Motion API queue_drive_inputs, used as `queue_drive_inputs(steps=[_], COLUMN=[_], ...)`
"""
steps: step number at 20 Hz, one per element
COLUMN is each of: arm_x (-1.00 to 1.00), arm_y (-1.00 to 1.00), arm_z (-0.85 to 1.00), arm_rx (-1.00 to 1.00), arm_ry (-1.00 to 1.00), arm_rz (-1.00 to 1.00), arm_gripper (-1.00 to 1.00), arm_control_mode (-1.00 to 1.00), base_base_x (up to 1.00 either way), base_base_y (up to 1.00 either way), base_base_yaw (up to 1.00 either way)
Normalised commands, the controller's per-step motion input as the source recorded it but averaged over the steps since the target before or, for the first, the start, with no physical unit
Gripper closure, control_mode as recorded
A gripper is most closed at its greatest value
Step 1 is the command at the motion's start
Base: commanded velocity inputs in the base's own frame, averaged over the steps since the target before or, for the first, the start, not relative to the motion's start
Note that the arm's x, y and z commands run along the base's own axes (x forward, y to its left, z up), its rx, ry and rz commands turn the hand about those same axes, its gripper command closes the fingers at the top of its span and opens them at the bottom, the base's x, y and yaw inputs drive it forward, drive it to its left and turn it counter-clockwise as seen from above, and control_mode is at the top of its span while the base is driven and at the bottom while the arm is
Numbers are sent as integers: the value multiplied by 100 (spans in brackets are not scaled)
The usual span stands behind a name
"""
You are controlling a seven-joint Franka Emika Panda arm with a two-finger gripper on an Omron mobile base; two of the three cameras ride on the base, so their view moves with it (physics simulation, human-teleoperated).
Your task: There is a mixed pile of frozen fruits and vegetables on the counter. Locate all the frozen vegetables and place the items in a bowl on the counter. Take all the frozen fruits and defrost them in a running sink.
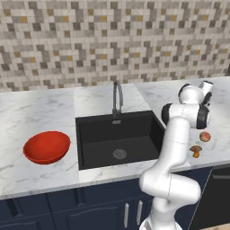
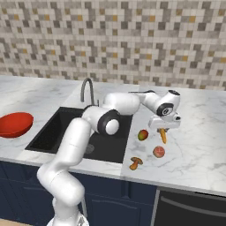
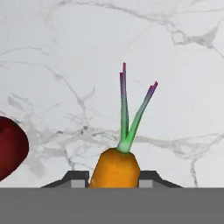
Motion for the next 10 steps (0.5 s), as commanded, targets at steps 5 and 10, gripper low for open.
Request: queue_drive_inputs(steps=[5,10], arm_x=[-50,-72], arm_y=[70,47], arm_z=[79,93], arm_rx=[-3,-5], arm_ry=[-7,-14], arm_rz=[6,1], arm_gripper=[100,100], arm_control_mode=[-100,-100], base_base_x=[0,0], base_base_y=[0,0], base_base_yaw=[0,0])
